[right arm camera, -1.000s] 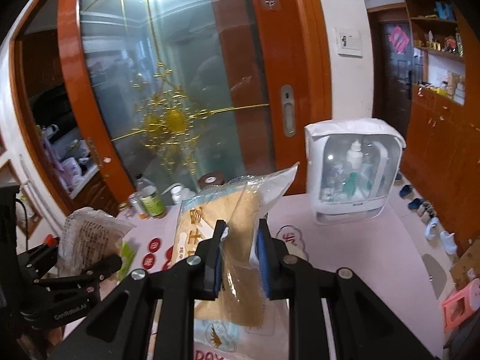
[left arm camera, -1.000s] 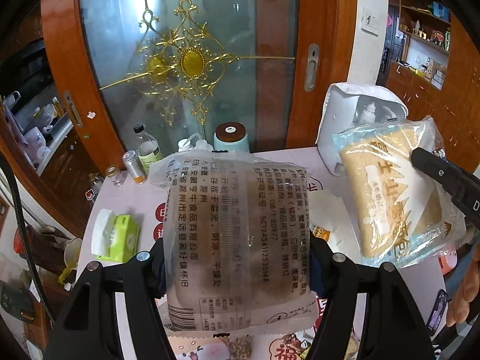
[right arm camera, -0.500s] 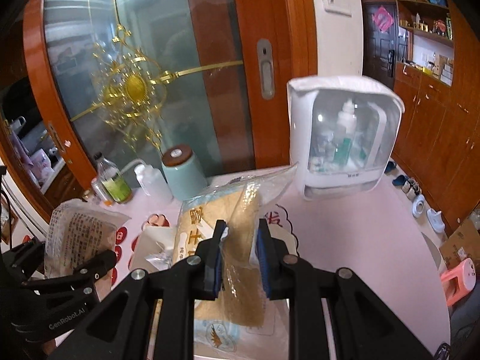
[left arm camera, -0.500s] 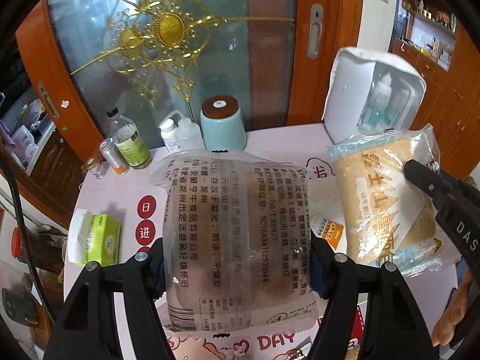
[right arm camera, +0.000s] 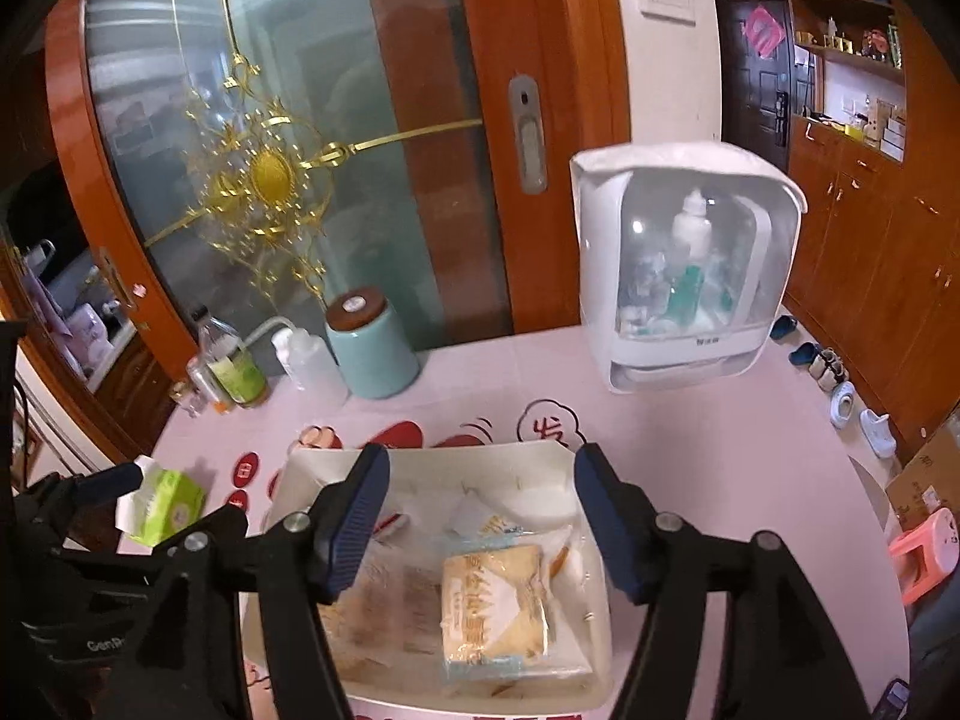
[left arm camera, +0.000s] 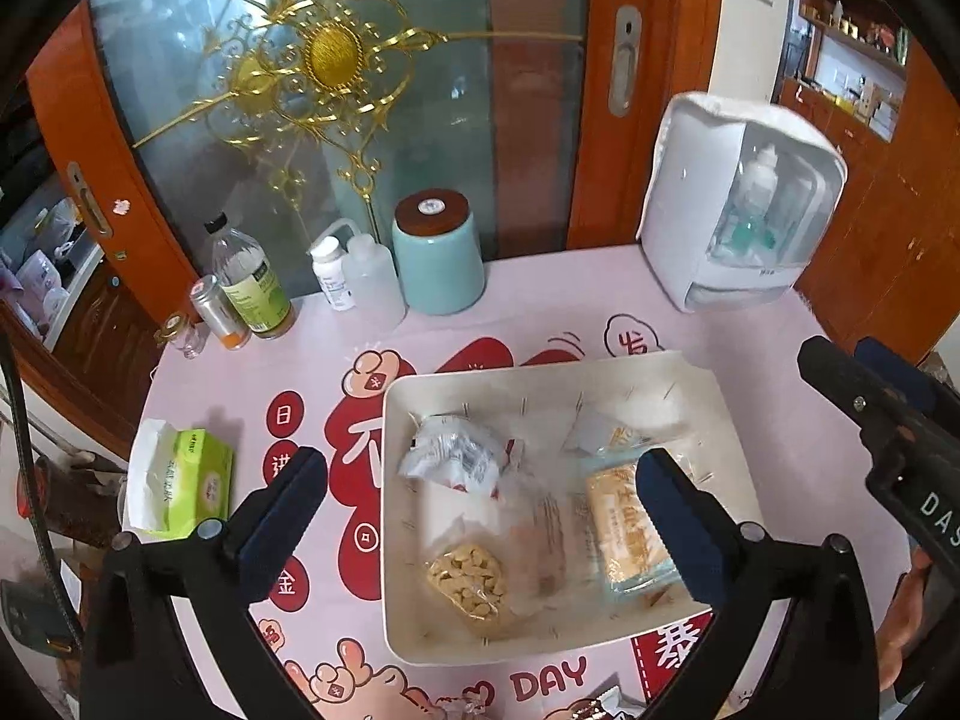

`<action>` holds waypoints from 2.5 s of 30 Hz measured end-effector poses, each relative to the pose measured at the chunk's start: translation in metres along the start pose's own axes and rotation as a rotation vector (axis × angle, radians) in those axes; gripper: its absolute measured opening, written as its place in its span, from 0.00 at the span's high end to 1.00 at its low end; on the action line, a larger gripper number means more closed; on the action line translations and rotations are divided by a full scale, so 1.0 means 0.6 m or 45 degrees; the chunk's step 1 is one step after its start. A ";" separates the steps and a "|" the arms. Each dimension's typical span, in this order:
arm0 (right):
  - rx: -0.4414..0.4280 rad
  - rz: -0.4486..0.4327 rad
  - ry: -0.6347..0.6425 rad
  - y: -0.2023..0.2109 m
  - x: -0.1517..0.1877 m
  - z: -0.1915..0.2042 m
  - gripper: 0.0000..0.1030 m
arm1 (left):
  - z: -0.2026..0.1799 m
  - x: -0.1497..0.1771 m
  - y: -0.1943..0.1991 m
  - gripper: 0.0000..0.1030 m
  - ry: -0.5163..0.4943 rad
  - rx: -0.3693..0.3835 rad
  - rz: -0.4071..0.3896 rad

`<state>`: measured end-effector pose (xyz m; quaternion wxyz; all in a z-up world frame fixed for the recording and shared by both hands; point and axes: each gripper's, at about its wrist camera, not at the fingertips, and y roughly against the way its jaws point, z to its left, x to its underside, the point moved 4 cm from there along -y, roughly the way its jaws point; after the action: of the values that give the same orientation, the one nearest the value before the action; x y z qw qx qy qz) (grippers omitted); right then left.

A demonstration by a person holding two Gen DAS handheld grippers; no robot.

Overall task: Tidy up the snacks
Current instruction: 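Carry both packs to the white tray and release them inside, then withdraw both open tools from the tray toward the remaining snacks, then grasp the red-wrapped bread with left tool while right tool grasps the puffed rice bag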

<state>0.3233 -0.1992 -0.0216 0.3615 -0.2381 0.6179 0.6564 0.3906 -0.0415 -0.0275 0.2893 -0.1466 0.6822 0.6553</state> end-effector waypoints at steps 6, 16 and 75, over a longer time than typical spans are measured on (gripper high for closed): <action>-0.031 -0.044 0.027 0.050 -0.009 0.018 0.37 | 0.016 -0.001 0.062 0.01 0.049 -0.005 -0.073; -0.079 -0.094 0.070 0.137 0.017 0.026 0.37 | 0.024 0.037 0.159 0.01 0.094 -0.013 -0.149; -0.072 0.292 0.196 0.146 0.489 -0.137 0.37 | -0.035 0.622 0.095 0.01 0.299 0.149 0.340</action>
<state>0.0615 -0.2251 -0.1984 0.2290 -0.2257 0.6482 0.6903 0.0583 0.0102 -0.2011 0.1263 -0.1132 0.7615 0.6256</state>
